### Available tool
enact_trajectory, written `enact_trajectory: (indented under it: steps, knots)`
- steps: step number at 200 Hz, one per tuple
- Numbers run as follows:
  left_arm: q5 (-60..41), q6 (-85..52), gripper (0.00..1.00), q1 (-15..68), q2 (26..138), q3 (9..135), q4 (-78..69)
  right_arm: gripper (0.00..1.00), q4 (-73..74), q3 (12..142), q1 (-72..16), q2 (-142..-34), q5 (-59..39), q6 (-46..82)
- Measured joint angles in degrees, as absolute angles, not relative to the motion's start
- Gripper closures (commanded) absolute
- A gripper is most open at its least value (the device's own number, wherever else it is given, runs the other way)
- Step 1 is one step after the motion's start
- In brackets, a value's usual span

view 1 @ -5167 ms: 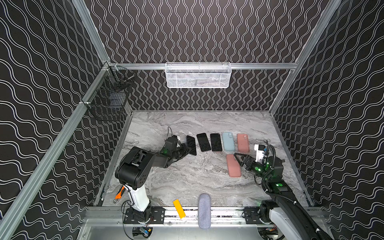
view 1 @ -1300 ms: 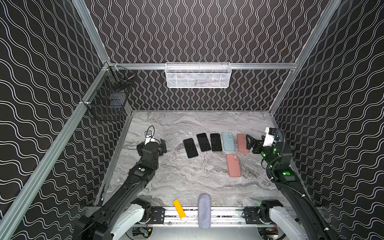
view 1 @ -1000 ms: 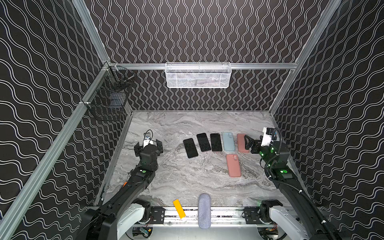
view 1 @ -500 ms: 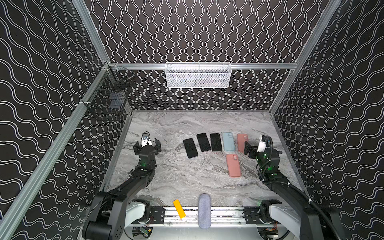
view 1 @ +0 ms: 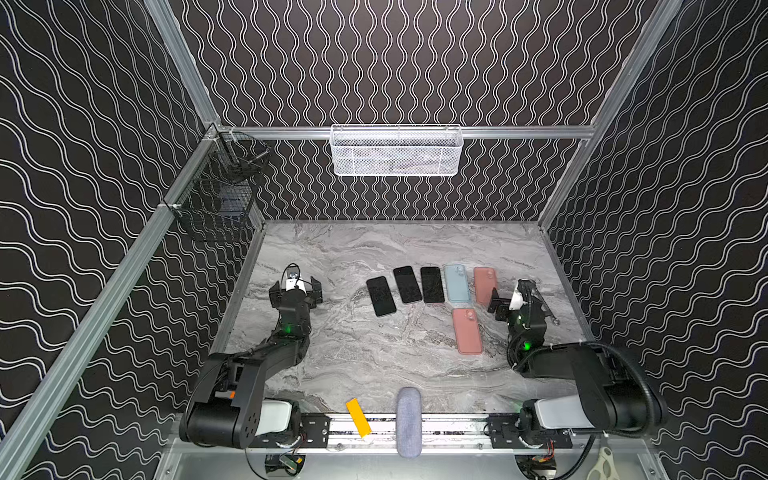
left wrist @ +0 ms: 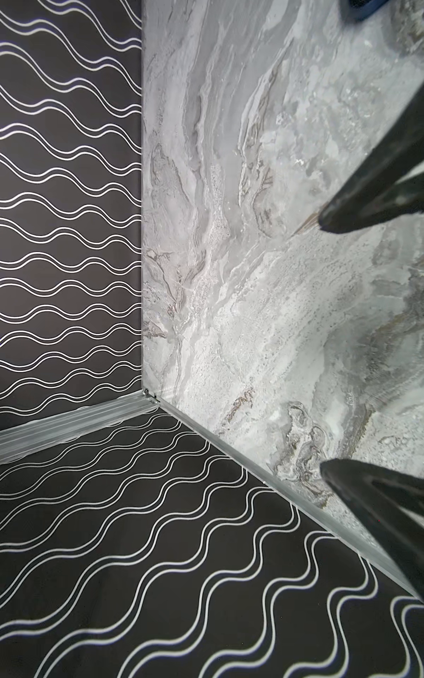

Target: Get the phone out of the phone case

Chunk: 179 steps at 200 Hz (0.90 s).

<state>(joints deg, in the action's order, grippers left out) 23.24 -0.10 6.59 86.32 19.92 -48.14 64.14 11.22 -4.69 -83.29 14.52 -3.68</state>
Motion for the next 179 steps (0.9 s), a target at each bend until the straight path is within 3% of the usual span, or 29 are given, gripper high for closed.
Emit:
enact_trajectory:
  steps: [43,67,119,179]
  knots:
    - [17.61,0.16,0.01,5.69,91.15,21.87,-50.04,0.02,65.78,12.86,-3.16,-84.25,13.67,-3.66]
    - [15.92,0.34,0.01,5.52,92.09,22.02,-50.76,0.02,65.36,14.74,0.58,-85.67,7.88,-2.85]
    - [14.74,0.54,0.01,5.43,92.55,22.04,-51.62,0.02,64.58,15.33,4.19,-88.12,-0.51,-0.62]
    - [14.44,0.56,0.01,5.41,92.58,22.06,-51.70,0.02,63.81,15.51,4.71,-88.29,-2.44,0.23]
